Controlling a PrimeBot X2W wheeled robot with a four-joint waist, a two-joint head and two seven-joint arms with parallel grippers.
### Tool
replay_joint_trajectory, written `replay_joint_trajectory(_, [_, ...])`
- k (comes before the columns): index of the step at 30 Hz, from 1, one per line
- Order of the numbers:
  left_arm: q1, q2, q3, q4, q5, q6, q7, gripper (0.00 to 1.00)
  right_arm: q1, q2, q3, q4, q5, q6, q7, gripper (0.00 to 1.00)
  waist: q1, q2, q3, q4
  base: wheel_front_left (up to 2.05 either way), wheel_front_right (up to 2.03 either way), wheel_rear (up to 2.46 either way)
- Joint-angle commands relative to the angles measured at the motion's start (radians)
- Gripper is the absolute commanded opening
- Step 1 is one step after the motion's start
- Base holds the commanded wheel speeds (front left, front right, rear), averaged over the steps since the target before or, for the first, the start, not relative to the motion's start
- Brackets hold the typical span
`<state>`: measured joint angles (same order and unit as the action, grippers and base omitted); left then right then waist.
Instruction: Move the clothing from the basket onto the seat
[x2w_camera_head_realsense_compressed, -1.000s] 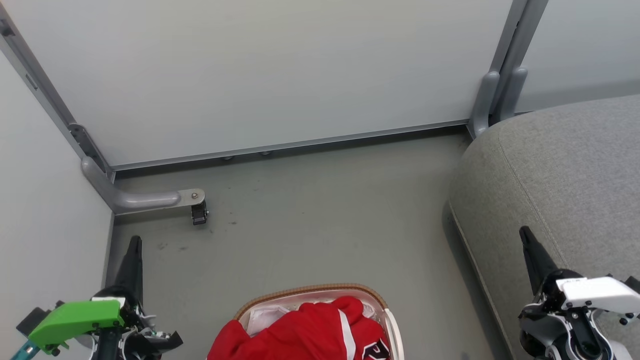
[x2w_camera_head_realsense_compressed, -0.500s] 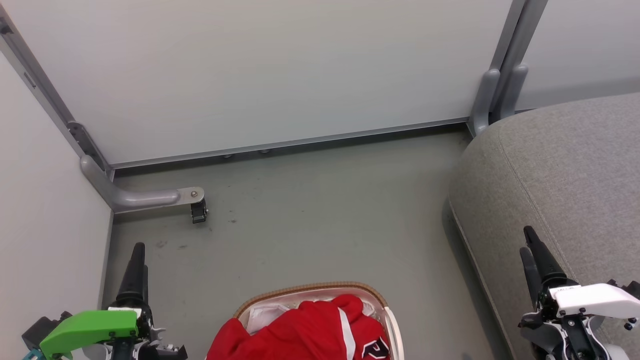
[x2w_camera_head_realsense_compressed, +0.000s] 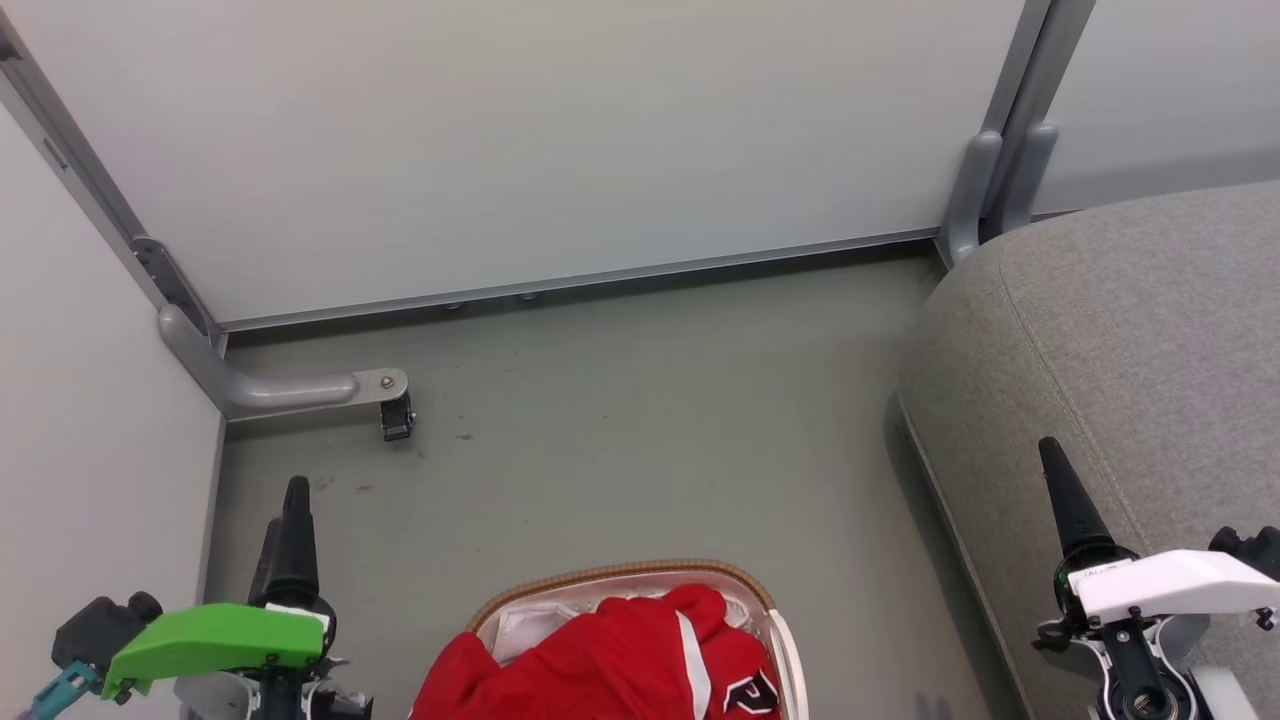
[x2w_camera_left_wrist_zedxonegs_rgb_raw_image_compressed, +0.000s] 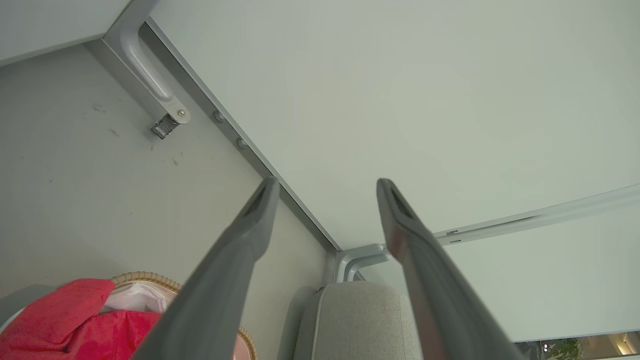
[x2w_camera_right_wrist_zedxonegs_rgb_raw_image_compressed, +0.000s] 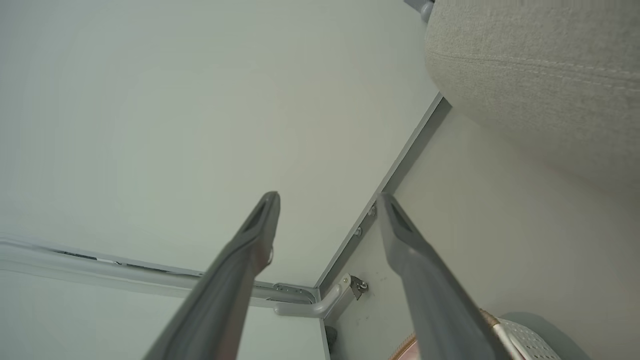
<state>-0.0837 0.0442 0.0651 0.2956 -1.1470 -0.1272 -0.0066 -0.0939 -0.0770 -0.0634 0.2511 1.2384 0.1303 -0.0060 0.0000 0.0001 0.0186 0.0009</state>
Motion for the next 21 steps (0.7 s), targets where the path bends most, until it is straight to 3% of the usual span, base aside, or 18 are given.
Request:
replay_joint_trajectory(1, [-0.029, 0.005, -0.007, -0.012, 0.056, -0.002, -0.012, 1.0, -0.029, -0.012, 0.003, -0.018, -0.045, 0.0, -0.011, 1.0, 0.0, -0.0001, 0.001, 0.0, 0.0, 0.0, 0.0])
replay_joint_trajectory(14, [-0.026, 0.026, -0.071, -0.009, 0.315, 0.014, -0.058, 1.0, -0.029, -0.025, 0.028, -0.027, -0.271, 0.0, -0.059, 1.0, 0.0, -0.0001, 0.005, 0.0, 0.0, 0.0, 0.0])
replay_joint_trajectory(21, [-0.02, 0.047, -0.116, 0.004, 0.429, 0.06, -0.082, 1.0, -0.023, -0.034, 0.048, -0.025, -0.383, 0.0, -0.082, 1.0, 0.0, -0.0001, 0.009, 0.0, 0.0, 0.0, 0.0])
